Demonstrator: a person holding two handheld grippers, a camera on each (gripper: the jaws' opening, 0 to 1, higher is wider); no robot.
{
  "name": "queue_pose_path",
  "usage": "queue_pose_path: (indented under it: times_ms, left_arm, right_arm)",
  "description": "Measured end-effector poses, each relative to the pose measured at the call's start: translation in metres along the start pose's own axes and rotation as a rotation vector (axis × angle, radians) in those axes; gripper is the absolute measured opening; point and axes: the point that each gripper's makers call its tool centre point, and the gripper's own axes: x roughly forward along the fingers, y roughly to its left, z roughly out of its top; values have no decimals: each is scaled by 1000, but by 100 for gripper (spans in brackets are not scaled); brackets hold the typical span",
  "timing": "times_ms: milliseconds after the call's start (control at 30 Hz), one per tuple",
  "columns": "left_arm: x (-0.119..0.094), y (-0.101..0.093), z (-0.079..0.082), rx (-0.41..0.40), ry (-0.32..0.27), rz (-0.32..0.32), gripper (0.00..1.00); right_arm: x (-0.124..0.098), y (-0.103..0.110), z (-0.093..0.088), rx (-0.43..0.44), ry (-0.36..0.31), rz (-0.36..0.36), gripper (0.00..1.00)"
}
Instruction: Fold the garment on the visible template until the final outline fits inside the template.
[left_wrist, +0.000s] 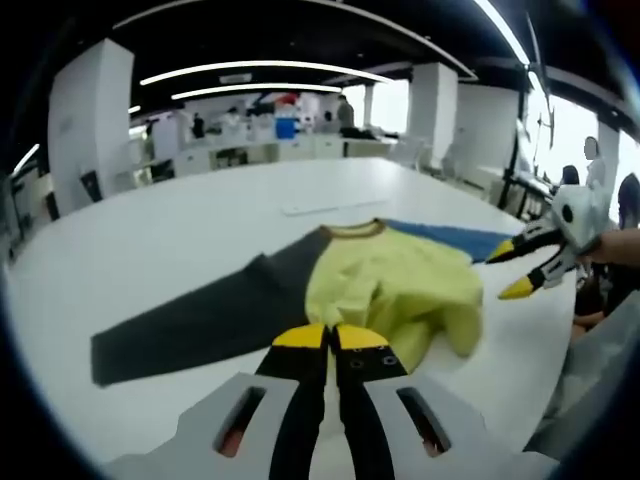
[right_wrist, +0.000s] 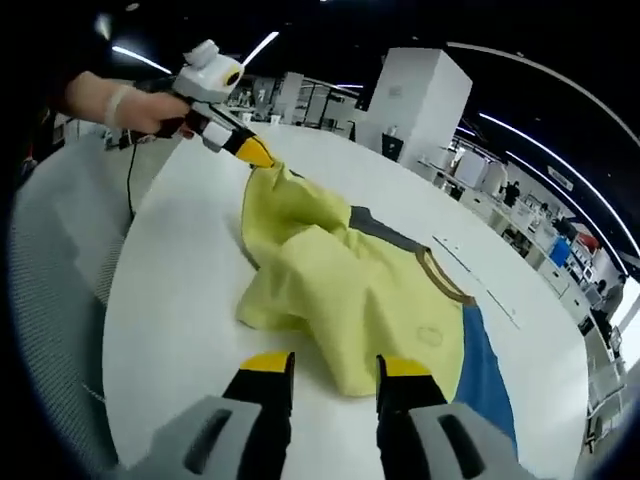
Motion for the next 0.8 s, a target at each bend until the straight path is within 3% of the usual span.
queue_pose_path:
  times_ms: [167, 367, 567, 800]
  left_arm:
    - [1, 2, -5, -6, 9, 0, 0]
    - [0, 3, -8, -10, 15, 0, 0]
    - [2, 3, -12, -15, 18, 1, 0]
    - [4, 5, -9, -8, 17, -2, 0]
  right_arm:
    - [17, 2, -5, -76, 44, -18, 19]
    - [24, 8, -2, -138, 42, -9, 0]
    - [14, 0, 7, -122, 24, -20, 0]
    - [1, -24, 27, -99, -11, -49, 0]
